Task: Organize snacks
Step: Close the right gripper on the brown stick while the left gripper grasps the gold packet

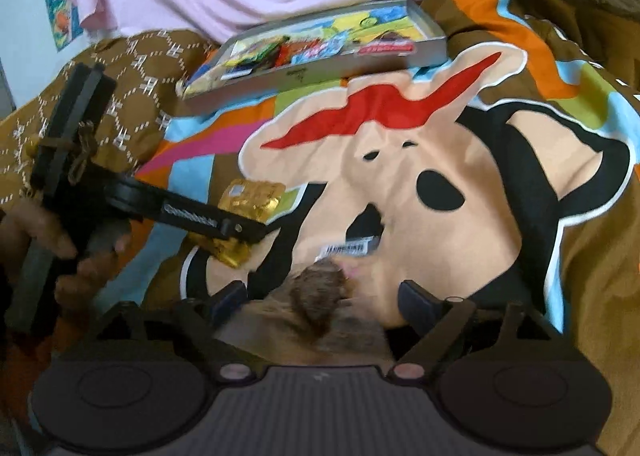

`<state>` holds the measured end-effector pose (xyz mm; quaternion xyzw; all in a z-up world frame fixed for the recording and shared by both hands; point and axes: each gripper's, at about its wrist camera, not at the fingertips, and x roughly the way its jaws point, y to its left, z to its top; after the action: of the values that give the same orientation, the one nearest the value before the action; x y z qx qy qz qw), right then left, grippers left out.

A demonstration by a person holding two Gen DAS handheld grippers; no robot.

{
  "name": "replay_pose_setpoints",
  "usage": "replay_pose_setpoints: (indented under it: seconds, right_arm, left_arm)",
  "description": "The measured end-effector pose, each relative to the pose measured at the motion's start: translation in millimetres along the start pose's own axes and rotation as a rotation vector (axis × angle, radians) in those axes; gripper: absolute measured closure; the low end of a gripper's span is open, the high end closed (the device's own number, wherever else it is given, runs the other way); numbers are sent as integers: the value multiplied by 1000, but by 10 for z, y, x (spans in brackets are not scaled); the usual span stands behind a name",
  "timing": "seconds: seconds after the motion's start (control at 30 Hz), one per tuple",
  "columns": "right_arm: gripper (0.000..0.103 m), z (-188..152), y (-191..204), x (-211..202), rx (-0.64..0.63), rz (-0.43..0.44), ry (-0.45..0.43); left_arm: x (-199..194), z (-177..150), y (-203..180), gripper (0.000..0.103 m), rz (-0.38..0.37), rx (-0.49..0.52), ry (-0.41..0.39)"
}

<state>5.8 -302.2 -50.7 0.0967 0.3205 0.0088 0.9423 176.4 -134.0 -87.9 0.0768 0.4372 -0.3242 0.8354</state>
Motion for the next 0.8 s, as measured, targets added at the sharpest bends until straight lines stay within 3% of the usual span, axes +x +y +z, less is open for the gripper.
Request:
replay_pose_setpoints:
  seconds: [0.17,0.27,0.47,0.6,0.7,0.8]
  right_arm:
    - [12,-25,53,-31,0,16,44]
    - [12,-39,81,-60,-16,0,51]
    - [15,-17,99,108,-5,-61,72]
    - [24,-44,129,237,-9,-102,89]
    - [36,-99,180,249,-20,-123,80]
    - [51,-146,207,239,-14,-125,73]
  left_arm:
    - [-65,-66,71,39,-25,-20,-1]
    - [-42,-80,14,28,-30,4,-1]
    - [27,-118,-146,23,25,96,-13]
    - [9,-122,-106,34,27,90,-13]
    - [-28,-125,-78,46,20,89,-5]
    - [-82,-166,-43,48,16,67,8]
